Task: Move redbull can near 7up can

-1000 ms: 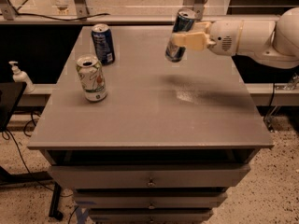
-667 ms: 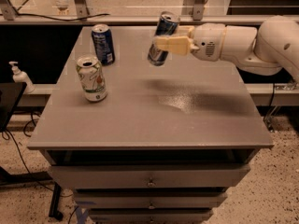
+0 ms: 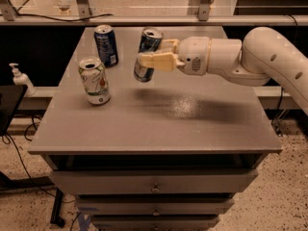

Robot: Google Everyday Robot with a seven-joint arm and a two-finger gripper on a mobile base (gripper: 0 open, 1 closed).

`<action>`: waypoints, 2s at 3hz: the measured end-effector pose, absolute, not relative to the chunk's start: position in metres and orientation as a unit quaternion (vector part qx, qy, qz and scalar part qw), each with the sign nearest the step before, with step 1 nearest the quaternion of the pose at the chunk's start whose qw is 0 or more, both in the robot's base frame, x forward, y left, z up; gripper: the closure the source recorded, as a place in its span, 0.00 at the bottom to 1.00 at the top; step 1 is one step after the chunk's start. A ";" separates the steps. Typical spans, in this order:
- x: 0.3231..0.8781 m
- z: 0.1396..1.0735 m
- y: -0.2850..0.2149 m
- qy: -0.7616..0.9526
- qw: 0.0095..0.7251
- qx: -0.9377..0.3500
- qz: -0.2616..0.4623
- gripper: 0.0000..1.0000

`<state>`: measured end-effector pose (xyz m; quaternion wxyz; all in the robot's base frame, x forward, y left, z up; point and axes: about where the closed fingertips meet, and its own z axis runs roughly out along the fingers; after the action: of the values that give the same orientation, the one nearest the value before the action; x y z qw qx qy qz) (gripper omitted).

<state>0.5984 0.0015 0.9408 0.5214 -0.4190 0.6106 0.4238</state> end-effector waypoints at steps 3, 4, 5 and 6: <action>0.583 0.901 0.045 0.617 0.493 -0.481 0.381 1.00; 0.580 0.897 0.049 0.618 0.488 -0.481 0.385 1.00; 0.574 0.890 0.056 0.621 0.478 -0.484 0.391 1.00; 0.571 0.878 0.061 0.626 0.459 -0.492 0.394 1.00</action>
Offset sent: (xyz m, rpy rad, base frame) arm -0.0150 0.0401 -0.0386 -0.1384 -0.0514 0.0477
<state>0.5713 0.0610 0.8784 0.4595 -0.4918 0.6261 0.3937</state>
